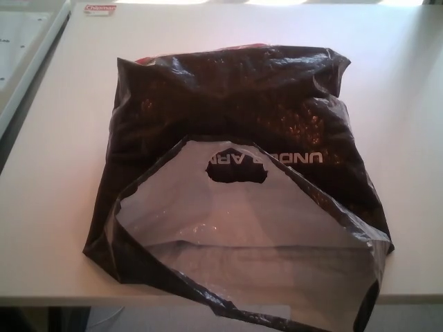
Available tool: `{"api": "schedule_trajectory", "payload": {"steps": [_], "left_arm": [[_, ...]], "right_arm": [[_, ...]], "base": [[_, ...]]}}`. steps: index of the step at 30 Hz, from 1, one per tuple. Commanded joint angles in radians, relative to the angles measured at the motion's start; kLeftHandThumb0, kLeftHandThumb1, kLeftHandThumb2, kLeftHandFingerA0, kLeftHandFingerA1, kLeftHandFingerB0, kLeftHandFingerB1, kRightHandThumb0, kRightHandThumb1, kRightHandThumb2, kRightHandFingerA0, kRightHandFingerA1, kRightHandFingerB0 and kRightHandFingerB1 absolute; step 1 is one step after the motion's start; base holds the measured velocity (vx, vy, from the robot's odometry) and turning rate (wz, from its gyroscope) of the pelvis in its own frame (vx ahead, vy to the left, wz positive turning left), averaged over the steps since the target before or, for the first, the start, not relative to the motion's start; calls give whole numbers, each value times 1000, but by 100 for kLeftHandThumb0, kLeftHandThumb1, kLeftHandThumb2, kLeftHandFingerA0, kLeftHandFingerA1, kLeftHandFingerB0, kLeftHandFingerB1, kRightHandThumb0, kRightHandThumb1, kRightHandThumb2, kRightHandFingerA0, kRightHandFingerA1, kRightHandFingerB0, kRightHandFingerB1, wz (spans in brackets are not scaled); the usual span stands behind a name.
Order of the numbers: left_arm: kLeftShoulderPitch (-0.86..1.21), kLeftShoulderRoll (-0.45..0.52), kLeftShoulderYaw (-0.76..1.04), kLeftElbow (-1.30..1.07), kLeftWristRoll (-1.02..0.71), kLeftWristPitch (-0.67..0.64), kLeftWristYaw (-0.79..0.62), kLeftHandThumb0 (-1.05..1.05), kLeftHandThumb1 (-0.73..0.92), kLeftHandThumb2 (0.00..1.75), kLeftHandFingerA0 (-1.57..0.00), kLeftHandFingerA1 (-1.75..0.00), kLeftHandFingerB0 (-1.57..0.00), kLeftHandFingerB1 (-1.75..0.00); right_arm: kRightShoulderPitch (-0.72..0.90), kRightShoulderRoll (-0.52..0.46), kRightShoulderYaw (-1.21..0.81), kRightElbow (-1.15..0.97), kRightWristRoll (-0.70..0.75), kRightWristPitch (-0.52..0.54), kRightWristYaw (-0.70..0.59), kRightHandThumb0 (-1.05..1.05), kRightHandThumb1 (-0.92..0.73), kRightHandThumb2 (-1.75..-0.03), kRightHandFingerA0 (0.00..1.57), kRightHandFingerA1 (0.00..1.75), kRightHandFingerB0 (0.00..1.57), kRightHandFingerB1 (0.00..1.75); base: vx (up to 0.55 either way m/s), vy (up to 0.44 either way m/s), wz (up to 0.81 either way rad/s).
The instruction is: A plastic bag is kept infront of the robot in the middle of the desk and the robot uses both its hands to grab it from the top and lifts it up and then releases it.
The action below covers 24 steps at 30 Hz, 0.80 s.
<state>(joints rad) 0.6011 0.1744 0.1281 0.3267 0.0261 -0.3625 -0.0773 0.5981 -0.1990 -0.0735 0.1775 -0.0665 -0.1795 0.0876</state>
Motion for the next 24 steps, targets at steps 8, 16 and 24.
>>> {"api": "schedule_trajectory", "payload": {"steps": [8,16,24], "left_arm": [[171,5,118,-285,-130,-646,-36,-44,38,65,-35,-45,-16,-36],[77,46,272,-481,-2,-626,33,-57,37,68,-30,-43,-19,-37],[-151,161,333,-529,7,-570,2,-26,20,82,-10,-52,-10,-51]], "right_arm": [[190,-1,-110,-458,212,-224,77,-53,-53,-74,25,44,10,36],[29,-36,-239,-603,240,-106,7,-55,-43,-70,25,41,10,35],[-192,-106,-328,-616,58,-85,-49,-68,-48,-58,16,31,0,17]], "base": [[0,0,0],[0,0,0],[0,0,0]]}}
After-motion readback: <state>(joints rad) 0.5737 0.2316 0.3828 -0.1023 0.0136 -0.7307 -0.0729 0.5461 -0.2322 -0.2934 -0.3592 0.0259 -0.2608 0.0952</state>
